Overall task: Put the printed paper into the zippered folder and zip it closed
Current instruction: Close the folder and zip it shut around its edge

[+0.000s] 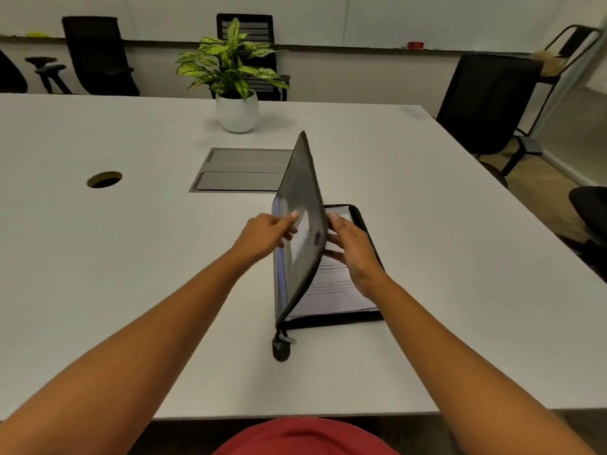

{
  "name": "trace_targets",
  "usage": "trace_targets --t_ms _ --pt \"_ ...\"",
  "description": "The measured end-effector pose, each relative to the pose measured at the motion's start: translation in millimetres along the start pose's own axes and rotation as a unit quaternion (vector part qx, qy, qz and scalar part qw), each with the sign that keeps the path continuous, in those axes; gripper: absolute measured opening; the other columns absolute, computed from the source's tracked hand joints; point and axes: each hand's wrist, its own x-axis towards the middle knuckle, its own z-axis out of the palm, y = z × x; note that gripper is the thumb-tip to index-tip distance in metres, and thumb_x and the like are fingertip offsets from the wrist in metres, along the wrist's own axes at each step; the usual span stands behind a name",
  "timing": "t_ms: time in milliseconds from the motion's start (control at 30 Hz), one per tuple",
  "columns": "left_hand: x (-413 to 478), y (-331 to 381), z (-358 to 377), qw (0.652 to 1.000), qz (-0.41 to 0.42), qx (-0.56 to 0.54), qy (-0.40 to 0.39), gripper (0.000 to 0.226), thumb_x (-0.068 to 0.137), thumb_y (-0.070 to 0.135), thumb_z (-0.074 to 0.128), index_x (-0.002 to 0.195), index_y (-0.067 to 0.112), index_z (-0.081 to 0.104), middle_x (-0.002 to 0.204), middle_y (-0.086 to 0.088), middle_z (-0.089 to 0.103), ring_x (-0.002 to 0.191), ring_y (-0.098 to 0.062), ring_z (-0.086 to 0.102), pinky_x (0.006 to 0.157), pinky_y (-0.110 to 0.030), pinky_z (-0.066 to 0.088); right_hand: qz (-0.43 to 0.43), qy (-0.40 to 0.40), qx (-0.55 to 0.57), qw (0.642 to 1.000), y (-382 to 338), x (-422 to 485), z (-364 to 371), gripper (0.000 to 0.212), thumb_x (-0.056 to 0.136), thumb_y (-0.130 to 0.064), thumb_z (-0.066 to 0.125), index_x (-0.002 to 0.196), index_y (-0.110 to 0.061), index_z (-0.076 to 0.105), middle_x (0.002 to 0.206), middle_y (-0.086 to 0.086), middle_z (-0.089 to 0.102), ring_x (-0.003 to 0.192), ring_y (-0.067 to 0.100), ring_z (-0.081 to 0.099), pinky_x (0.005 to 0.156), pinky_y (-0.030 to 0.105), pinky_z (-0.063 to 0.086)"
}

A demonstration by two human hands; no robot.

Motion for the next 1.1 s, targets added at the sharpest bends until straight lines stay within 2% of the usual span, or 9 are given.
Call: trace_targets --t_ms 167,300,400,500,600,767,967,1033,1100 --pt "-1.5 -30.3 22.3 0.993 -0.037 0.076 -0.079 0.051 0.092 0.047 0.044 0.111 0.003 0.065 0.111 -0.014 0.066 0.097 -0.025 0.061 0.084 -0.034 0.048 0.009 0.060 0.012 0.998 8.0 -12.5 -22.5 0.019 0.097 -0.035 0.041 0.095 -0.032 0.060 0.098 -0.005 0.064 0.091 0.007 0.061 0.070 0.016 0.055" --pt "-6.0 -62.7 32.0 0.985 -0.098 0.106 -0.098 0.053 0.091 0.048 0.046 0.107 0.000 0.063 0.108 -0.017 0.066 0.100 -0.029 0.062 0.081 -0.035 0.048 0.017 0.209 -0.064 0.976 30.2 -14.4 -48.4 0.032 0.093 -0.037 0.049 0.083 -0.012 0.065 0.091 0.017 0.068 0.092 0.033 0.064 0.077 0.032 0.056" --pt "-15.0 -86.4 37.8 0.971 -0.143 0.145 -0.127 0.051 0.090 0.047 0.050 0.108 0.001 0.062 0.109 -0.017 0.065 0.102 -0.030 0.061 0.078 -0.033 0.047 0.066 0.243 -0.111 0.961 52.9 -16.1 -69.6 0.030 0.092 -0.033 0.052 0.093 -0.006 0.064 0.099 0.021 0.067 0.096 0.036 0.063 0.080 0.036 0.056" --pt "-25.5 -105.8 43.2 0.951 -0.184 0.189 -0.159 0.049 0.087 0.047 0.056 0.111 0.004 0.060 0.113 -0.015 0.063 0.098 -0.028 0.060 0.074 -0.031 0.045 0.114 0.251 -0.159 0.948 75.1 -20.5 -85.6 0.029 0.093 -0.026 0.052 0.109 -0.004 0.062 0.106 0.017 0.066 0.097 0.032 0.062 0.091 0.045 0.053" --pt "-33.8 -119.1 49.2 0.936 -0.196 0.226 -0.185 0.049 0.082 0.048 0.062 0.112 0.009 0.061 0.116 -0.009 0.062 0.099 -0.021 0.057 0.075 -0.025 0.042 0.169 0.246 -0.238 0.924 95.2 -23.9 -93.1 0.035 0.093 -0.022 0.051 0.121 -0.001 0.055 0.118 0.016 0.062 0.106 0.034 0.059 0.095 0.040 0.050" --pt "-42.7 -127.5 57.2 0.926 -0.190 0.257 -0.202 0.059 0.069 0.054 0.072 0.113 0.017 0.061 0.115 -0.002 0.060 0.107 -0.018 0.056 0.089 -0.027 0.046 0.230 0.154 -0.361 0.891 119.0 -29.1 -94.4 0.040 0.091 -0.022 0.054 0.125 -0.003 0.051 0.123 0.016 0.060 0.113 0.033 0.056 0.093 0.036 0.048" --pt "-48.0 -130.6 62.6 0.934 -0.147 0.279 -0.169 0.025 0.080 0.022 0.066 0.104 0.021 0.070 0.108 -0.002 0.067 0.098 -0.018 0.061 0.072 -0.023 0.044 0.250 0.049 -0.520 0.815 132.4 -33.9 -97.6 0.068 0.090 -0.032 0.053 0.145 -0.009 0.021 0.147 0.008 0.033 0.134 0.030 0.029 0.106 0.044 0.036" --pt "-50.1 -132.1 62.3 0.938 -0.140 0.275 -0.156 0.023 0.081 0.018 0.063 0.103 0.021 0.071 0.106 -0.001 0.068 0.098 -0.018 0.062 0.071 -0.023 0.044 0.226 0.065 -0.579 0.781 128.9 -37.6 -92.6 0.057 0.092 -0.033 0.049 0.141 -0.012 0.030 0.147 0.007 0.032 0.135 0.027 0.027 0.104 0.046 0.034" --pt "-51.7 -133.5 61.6 0.944 -0.136 0.265 -0.140 0.022 0.083 0.019 0.063 0.104 0.020 0.071 0.107 -0.002 0.068 0.098 -0.020 0.062 0.071 -0.023 0.043 0.152 0.097 -0.615 0.768 125.7 -41.6 -82.7 0.039 0.092 -0.028 0.049 0.128 -0.013 0.047 0.140 0.007 0.041 0.130 0.025 0.034 0.100 0.044 0.035"
